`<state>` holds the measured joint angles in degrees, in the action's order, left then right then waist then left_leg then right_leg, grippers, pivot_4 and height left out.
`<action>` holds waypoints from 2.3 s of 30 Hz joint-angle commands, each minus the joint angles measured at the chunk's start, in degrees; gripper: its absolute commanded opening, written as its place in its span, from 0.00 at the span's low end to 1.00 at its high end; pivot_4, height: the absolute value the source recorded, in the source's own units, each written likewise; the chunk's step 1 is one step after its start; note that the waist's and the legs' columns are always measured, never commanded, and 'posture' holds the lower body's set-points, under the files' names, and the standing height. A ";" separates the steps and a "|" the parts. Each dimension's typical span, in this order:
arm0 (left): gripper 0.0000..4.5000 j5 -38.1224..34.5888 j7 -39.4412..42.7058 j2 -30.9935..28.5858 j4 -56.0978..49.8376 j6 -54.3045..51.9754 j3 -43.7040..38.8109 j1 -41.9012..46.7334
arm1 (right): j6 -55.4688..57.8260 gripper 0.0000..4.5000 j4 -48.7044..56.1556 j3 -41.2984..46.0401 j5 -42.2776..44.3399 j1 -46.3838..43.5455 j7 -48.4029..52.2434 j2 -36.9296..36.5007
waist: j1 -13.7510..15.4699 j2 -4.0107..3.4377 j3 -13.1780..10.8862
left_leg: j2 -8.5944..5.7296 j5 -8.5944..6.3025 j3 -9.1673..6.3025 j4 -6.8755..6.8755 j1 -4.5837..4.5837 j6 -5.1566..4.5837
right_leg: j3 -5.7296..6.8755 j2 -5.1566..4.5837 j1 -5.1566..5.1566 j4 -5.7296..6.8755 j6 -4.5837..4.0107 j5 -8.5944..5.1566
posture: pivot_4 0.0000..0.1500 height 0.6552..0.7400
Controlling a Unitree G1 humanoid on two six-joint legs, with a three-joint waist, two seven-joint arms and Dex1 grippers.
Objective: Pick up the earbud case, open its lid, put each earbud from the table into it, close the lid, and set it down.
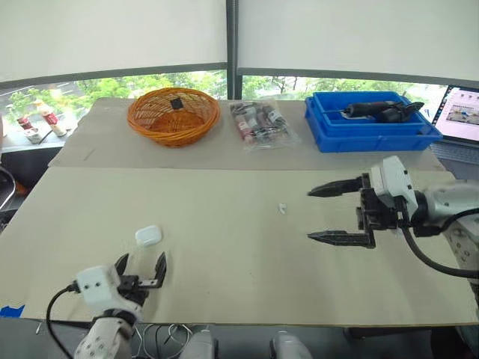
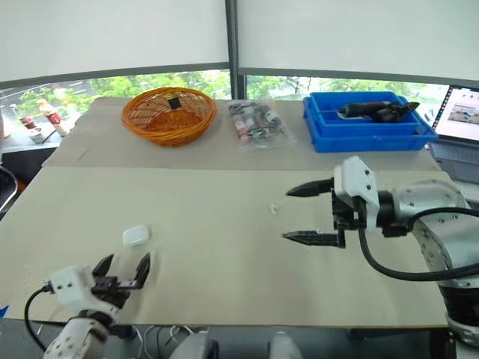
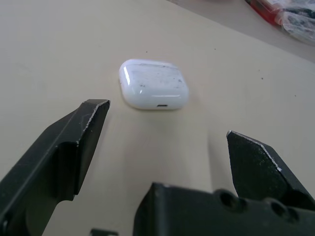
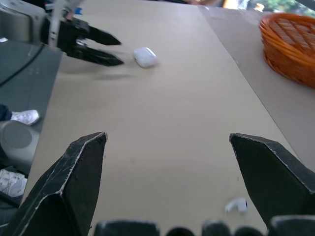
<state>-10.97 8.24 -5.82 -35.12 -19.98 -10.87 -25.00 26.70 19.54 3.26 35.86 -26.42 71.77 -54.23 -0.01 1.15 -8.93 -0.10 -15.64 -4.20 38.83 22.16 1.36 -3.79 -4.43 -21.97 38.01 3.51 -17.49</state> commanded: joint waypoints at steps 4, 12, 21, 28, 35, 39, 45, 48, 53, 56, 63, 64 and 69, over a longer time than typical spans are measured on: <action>1.00 3.86 -5.15 0.85 0.73 -2.53 1.58 4.12 | 1.69 0.98 -0.48 -1.72 1.39 -3.17 2.00 1.16 | 0.19 0.00 0.00 | -0.01 0.00 0.00 0.01 0.11 0.00 | -0.07 -0.01 -0.18 0.07 0.00 0.00 | 1.00 1.00; 1.00 1.15 -6.99 1.62 3.78 -6.56 -1.14 8.87 | 1.47 0.98 -1.00 -1.83 0.91 -3.62 1.92 2.38 | 0.38 0.00 0.00 | 0.00 0.00 0.00 0.00 0.09 -0.01 | -0.06 0.00 -0.18 0.08 -0.01 0.01 | 1.00 1.00; 1.00 0.13 -7.10 0.65 6.84 -11.72 -1.19 14.97 | 1.59 0.98 1.09 -1.05 1.33 -1.15 1.17 2.71 | 0.69 -0.01 0.00 | -0.01 0.00 -0.03 0.02 0.09 0.00 | -0.05 -0.01 -0.19 0.11 -0.01 0.01 | 1.00 1.00; 1.00 -0.48 -6.60 -0.12 8.72 -13.78 -1.39 17.93 | 1.52 0.98 1.26 -0.74 1.38 -0.53 0.91 2.74 | 0.70 -0.01 0.00 | -0.01 0.00 -0.06 0.01 0.07 0.00 | -0.05 -0.01 -0.18 0.11 -0.01 0.01 | 1.00 1.00; 0.82 -0.62 -5.47 -1.37 9.33 -13.98 -1.78 17.28 | 1.59 1.00 1.56 -0.41 1.57 -0.04 0.47 2.61 | 0.70 -0.02 0.01 | -0.01 0.00 -0.15 0.00 0.06 0.00 | -0.06 -0.02 -0.18 0.11 -0.01 0.01 | 1.00 1.00; 0.58 -0.59 -2.17 -5.05 10.71 -12.44 -2.45 17.12 | 1.43 1.00 1.80 0.11 1.26 0.67 0.17 2.23 | 0.71 -0.02 0.01 | -0.01 0.00 -0.17 0.00 0.06 0.00 | -0.06 -0.02 -0.18 0.11 -0.01 0.01 | 1.00 1.00; 0.58 -0.30 12.25 -16.17 15.19 -3.44 1.52 16.63 | 1.63 1.00 2.98 1.32 0.96 2.84 -0.87 1.33 | 0.68 -0.05 0.01 | -0.01 0.00 -0.16 -0.04 0.04 0.00 | -0.06 -0.02 -0.18 0.08 -0.01 0.01 | 1.00 1.00; 0.58 -2.31 21.51 -19.83 16.81 2.30 4.47 17.97 | 3.44 1.00 4.70 2.65 1.45 5.51 -2.84 0.51 | 0.80 -0.06 0.01 | -0.02 0.00 -0.19 -0.04 0.06 0.00 | -0.06 -0.05 -0.18 0.06 -0.01 0.01 | 1.00 1.00; 0.58 -4.31 33.22 -20.94 17.62 11.78 10.64 21.69 | 13.34 1.00 9.20 3.18 4.09 9.61 -10.11 -0.51 | 0.66 -0.06 0.01 | -0.01 0.00 -0.22 -0.04 0.10 0.00 | -0.04 -0.07 -0.20 0.05 -0.02 0.01 | 1.00 1.00; 0.58 -3.30 38.20 -21.02 18.83 17.69 14.63 24.22 | 24.53 1.00 12.28 3.32 10.21 9.59 -17.52 1.03 | 0.48 -0.06 0.01 | 0.01 0.00 -0.23 -0.05 0.10 0.00 | -0.05 -0.03 -0.22 0.07 -0.02 0.02 | 1.00 1.00; 0.58 -0.88 45.51 -19.35 24.99 35.04 21.02 31.16 | 46.87 1.00 11.30 2.76 32.14 2.71 -38.69 12.11 | -0.05 -0.06 0.01 | 0.02 0.00 -0.23 -0.05 0.13 -0.01 | -0.07 0.00 -0.23 0.06 -0.03 0.02 | 1.00 1.00; 0.58 -0.77 45.72 -19.04 25.75 36.49 21.33 31.90 | 47.98 1.00 10.70 2.67 33.71 2.09 -41.43 13.83 | -0.04 -0.06 0.00 | 0.01 0.00 -0.23 -0.06 0.13 -0.01 | -0.06 0.00 -0.23 0.07 -0.03 0.02 | 1.00 1.00; 0.58 -0.51 46.05 -18.20 28.06 40.44 21.89 34.02 | 50.79 1.00 7.54 2.91 39.55 0.26 -51.02 18.77 | -0.04 -0.06 0.00 | -0.03 0.00 -0.22 0.00 0.18 -0.01 | -0.03 -0.02 -0.24 0.07 -0.02 0.02 | 1.00 1.00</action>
<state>-11.19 54.19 -24.32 -6.62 18.48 10.96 8.33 76.63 27.26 5.08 72.26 -25.04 23.27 -35.85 -0.05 1.09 -8.93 -0.13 -15.64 -4.43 38.84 22.34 1.35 -3.82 -4.44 -22.21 38.08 3.49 -17.46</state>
